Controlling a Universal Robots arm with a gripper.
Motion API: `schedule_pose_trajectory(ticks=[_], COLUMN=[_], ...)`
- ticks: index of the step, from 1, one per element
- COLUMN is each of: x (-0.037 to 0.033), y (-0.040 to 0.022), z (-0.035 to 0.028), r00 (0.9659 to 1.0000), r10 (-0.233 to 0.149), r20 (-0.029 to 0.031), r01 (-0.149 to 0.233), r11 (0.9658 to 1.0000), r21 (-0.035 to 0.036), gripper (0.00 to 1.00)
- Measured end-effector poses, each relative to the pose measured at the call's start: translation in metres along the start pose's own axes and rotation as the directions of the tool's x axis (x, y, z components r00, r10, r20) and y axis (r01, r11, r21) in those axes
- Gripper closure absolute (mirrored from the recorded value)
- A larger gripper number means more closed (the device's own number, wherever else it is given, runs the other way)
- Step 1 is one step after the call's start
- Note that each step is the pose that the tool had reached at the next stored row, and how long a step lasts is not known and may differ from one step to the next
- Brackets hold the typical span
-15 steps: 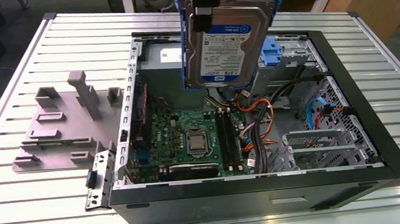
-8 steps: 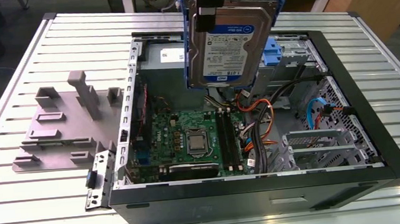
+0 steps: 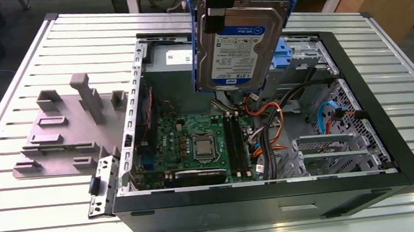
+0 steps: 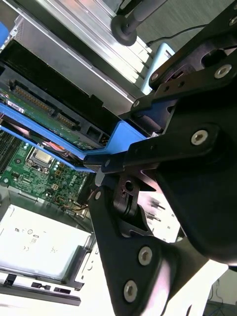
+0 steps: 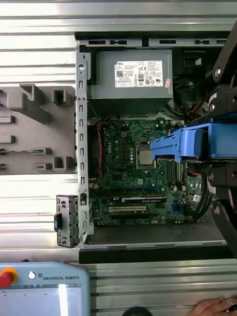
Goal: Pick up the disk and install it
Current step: 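Insert the disk into the insertion slot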
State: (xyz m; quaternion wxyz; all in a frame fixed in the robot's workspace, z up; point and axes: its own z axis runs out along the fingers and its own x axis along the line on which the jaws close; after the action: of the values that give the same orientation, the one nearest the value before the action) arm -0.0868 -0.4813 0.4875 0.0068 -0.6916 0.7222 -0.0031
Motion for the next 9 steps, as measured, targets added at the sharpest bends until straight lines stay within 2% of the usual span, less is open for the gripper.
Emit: schedule_pose_trajectory(ticks=[5,9], x=[0.0037,0.0094], y=[-0.0002,-0.0005], z=[0.0002,0.0003], r00=[1.0,1.0], r10=[0.0,0.0], r20=[-0.0008,-0.0016], r01=[0.0,0.0], r11=[1.0,1.0], r21=[0.0001,0.0001], gripper=[0.64,0.64])
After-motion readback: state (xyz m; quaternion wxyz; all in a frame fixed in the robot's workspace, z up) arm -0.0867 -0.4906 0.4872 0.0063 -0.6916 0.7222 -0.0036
